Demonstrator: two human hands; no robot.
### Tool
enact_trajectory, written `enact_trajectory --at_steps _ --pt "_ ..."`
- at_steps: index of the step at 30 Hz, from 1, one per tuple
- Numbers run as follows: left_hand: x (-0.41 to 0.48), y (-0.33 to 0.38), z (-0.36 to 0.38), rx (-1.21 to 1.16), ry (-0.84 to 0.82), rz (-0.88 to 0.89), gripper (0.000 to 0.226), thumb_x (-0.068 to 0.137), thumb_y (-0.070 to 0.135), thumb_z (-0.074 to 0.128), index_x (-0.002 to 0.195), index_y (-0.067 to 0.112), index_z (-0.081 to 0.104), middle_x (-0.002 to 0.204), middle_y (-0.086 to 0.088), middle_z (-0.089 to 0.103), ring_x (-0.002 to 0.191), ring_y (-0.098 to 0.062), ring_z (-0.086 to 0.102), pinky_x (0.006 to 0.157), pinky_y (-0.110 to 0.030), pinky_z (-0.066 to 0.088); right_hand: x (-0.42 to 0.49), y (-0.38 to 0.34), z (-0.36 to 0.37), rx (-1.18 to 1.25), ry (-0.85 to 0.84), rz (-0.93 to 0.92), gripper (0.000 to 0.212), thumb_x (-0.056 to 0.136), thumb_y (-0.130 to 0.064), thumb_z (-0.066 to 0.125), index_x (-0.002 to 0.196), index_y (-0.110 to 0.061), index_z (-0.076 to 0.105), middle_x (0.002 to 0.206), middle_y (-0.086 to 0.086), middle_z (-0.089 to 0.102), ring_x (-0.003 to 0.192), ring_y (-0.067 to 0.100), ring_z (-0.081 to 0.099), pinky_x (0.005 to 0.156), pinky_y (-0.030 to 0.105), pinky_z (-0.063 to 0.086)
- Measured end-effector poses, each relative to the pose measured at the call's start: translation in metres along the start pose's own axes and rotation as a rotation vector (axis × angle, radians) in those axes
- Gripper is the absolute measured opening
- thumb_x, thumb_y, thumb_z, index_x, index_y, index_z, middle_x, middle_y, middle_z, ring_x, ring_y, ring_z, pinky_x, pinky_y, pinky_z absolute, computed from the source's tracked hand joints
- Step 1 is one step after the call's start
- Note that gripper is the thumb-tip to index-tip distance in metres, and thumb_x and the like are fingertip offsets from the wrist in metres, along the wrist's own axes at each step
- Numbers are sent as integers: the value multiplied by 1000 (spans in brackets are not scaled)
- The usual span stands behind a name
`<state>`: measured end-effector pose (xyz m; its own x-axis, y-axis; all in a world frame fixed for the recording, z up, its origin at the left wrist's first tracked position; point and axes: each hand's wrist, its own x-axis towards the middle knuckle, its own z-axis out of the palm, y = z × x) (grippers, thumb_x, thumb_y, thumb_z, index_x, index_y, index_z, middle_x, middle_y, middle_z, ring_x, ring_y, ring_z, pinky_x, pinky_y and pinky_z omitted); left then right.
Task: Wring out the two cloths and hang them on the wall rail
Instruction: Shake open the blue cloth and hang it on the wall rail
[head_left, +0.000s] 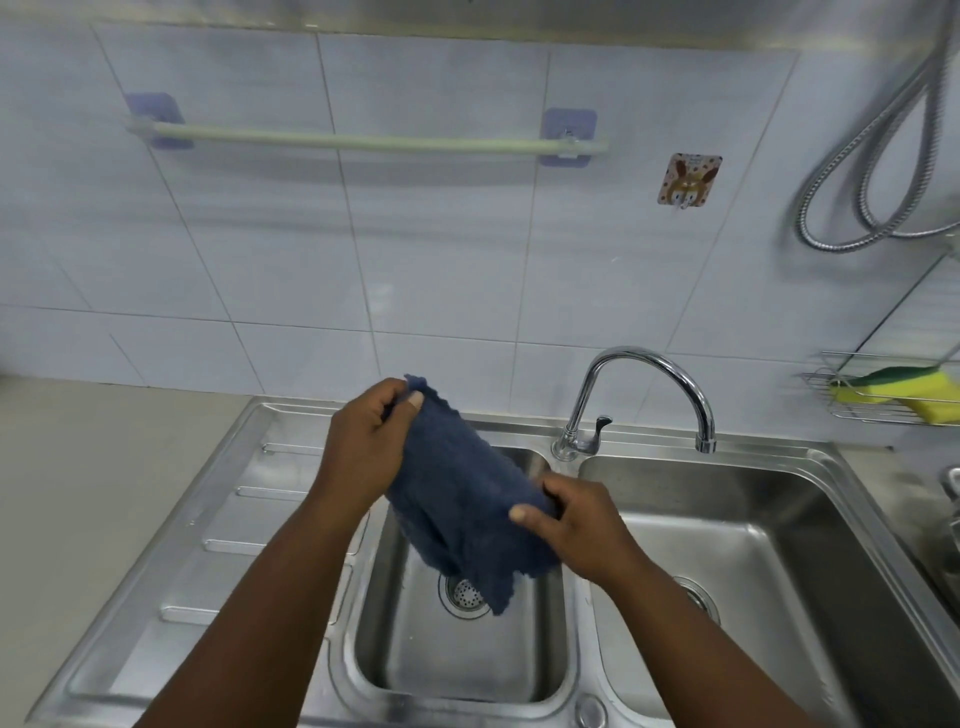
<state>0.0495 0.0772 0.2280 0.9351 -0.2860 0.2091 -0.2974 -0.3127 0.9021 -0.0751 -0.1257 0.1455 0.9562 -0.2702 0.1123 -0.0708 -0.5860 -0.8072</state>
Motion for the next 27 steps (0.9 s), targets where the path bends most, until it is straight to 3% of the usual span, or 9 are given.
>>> enact_trajectory --at_steps 2,5,9,12,17,20,23,25,27 --pt "5 -1 -11 -48 48 -51 15 97 26 53 94 34 65 94 16 66 91 4 57 79 -26 51 -2 10 -6 53 -148 78 29 83 -31 73 62 -26 55 54 -14 52 51 0 45 52 14 37" --pt "11 -1 -25 -78 68 -78 22 98 26 52 84 40 61 91 18 64 88 0 57 76 -28 51 -5 21 -10 62 -304 163 27 88 -24 68 63 -24 56 55 -14 53 52 -1 44 54 15 36" --pt "14 -18 -34 -14 7 -140 17 98 26 51 106 29 66 106 4 69 102 -17 62 89 -35 51 3 26 -14 -45 -183 220 18 93 -24 61 76 -17 62 68 -8 58 61 6 50 61 22 41" --pt "13 -38 -40 102 -80 -254 27 98 25 51 123 22 62 117 -3 66 114 -28 59 93 -34 44 14 22 -24 -122 14 260 19 93 -19 61 76 -27 63 73 -6 64 63 8 59 58 18 45" --pt "19 -38 -41 2 -57 -358 31 97 24 54 126 13 61 124 -14 64 109 -33 60 95 -40 46 37 -8 -55 103 93 286 12 95 -15 59 85 -19 65 84 11 72 52 20 69 48 27 50" --pt "24 -9 -42 -174 198 -143 24 94 22 59 118 23 66 109 -1 71 102 -18 67 96 -38 52 43 -48 -75 306 366 29 19 95 -5 55 92 -19 69 91 7 74 77 15 73 67 33 56" --pt "5 17 -36 -11 539 399 21 96 12 56 114 11 67 109 5 68 99 -1 64 94 -16 48 33 -71 -83 158 622 -311 20 94 -3 56 107 -11 69 110 -3 71 105 10 66 91 23 51" --pt "-3 -8 -28 281 352 505 18 95 12 56 107 7 69 105 4 67 97 -11 65 88 -8 43 27 -54 -79 -142 385 -265 15 92 -5 59 101 -9 71 101 -1 71 98 14 67 83 17 49" --pt "-4 -55 -23 603 -230 168 26 96 28 52 98 13 73 99 -2 73 92 -22 67 79 -17 46 23 -20 -67 -542 -182 4 12 91 -14 60 86 -14 71 86 2 66 83 22 65 70 25 47"
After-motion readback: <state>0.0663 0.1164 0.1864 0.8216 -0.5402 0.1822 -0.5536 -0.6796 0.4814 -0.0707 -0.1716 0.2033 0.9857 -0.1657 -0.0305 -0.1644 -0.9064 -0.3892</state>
